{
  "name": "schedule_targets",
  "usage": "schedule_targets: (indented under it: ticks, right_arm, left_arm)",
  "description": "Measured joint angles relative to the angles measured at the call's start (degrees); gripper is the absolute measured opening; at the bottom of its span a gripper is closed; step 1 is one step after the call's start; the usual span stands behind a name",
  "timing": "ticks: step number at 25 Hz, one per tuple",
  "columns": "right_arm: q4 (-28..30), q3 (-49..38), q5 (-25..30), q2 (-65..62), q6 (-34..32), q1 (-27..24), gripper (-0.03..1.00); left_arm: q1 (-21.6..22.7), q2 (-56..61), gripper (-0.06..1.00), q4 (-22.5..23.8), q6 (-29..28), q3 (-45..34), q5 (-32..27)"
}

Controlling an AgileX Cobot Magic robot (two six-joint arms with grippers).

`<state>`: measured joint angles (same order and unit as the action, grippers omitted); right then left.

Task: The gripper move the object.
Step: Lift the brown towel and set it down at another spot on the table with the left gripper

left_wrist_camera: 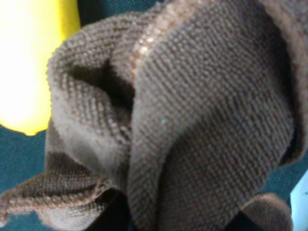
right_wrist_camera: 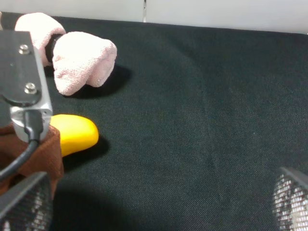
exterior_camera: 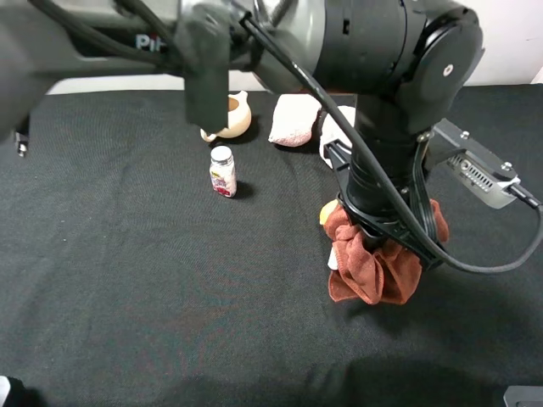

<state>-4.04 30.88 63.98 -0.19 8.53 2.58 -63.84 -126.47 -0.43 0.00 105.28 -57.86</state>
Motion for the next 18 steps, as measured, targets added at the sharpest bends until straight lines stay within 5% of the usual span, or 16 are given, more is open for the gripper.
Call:
schedule_targets:
  ticks: [18]
  right_arm:
    - [-0.37, 0.00, -0.07, 0.00, 0.00, 0.00, 0.69]
  left_arm:
    - [0.00, -4.84, 0.20, -2.58, 2.50, 0.39, 4.14]
